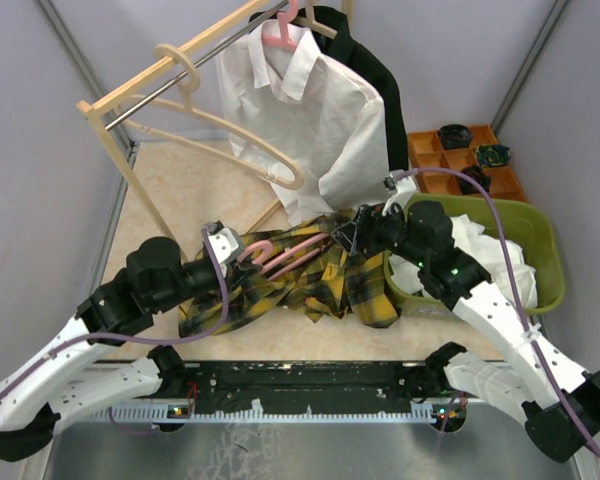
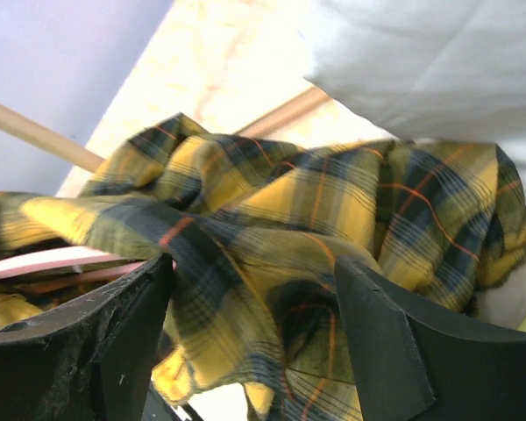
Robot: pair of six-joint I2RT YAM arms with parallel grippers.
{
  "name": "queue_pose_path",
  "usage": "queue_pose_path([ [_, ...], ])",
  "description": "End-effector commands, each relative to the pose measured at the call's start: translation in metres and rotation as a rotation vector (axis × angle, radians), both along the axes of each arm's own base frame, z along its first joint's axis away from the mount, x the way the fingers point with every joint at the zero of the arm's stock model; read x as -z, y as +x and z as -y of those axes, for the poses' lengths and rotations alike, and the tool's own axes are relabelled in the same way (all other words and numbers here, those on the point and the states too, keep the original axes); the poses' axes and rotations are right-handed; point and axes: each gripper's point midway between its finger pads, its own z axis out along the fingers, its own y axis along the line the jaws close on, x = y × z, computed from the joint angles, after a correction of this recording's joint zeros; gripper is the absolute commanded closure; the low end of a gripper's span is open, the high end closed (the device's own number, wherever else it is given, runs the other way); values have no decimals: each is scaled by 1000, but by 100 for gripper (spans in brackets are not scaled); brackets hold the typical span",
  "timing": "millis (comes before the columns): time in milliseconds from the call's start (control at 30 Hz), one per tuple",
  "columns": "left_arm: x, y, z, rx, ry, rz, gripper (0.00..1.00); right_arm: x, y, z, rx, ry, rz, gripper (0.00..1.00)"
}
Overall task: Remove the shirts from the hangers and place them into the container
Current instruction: Remove the shirt from the hanger.
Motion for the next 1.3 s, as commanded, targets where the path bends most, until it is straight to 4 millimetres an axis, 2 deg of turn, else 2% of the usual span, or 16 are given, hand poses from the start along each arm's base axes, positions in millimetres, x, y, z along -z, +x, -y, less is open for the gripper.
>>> queue_pose_path([
  [0,-24,2,8,4,-79,25,100,-52,-8,-10,-92,79,178,27],
  [133,-31,0,13,20,-109,18,100,-32,-5,-1,-31,27,67,31],
  [233,-32,-5,13,33,-126,-7,100,-21,-11,-1,-39,28,18,33],
  [333,-32,-7,12,31,-135,-23,100,-17,-14,-4,-51,37,-12,41],
  [433,-32,-5,11,21,-135,-12,100,-20,-12,-3,-36,46,-8,55],
  [533,-33,-4,15,37,-130,-2,100,-26,-10,-5,-33,66,0,77],
  [600,-30,-4,19,51,-116,-9,100,-29,-8,-4,-20,71,1,84],
  [667,-27,-5,20,60,-106,-18,100,-33,-3,0,13,65,14,88],
  [933,-19,-4,16,43,-75,-30,100,-70,10,10,93,86,106,99],
  [967,-18,-4,15,42,-71,-31,100,-71,11,11,104,85,105,100],
  [1133,-18,-9,19,77,-69,-37,100,-51,28,29,230,-35,19,100],
  [1267,-17,-15,20,109,-60,-45,100,-55,36,27,221,-77,33,100],
])
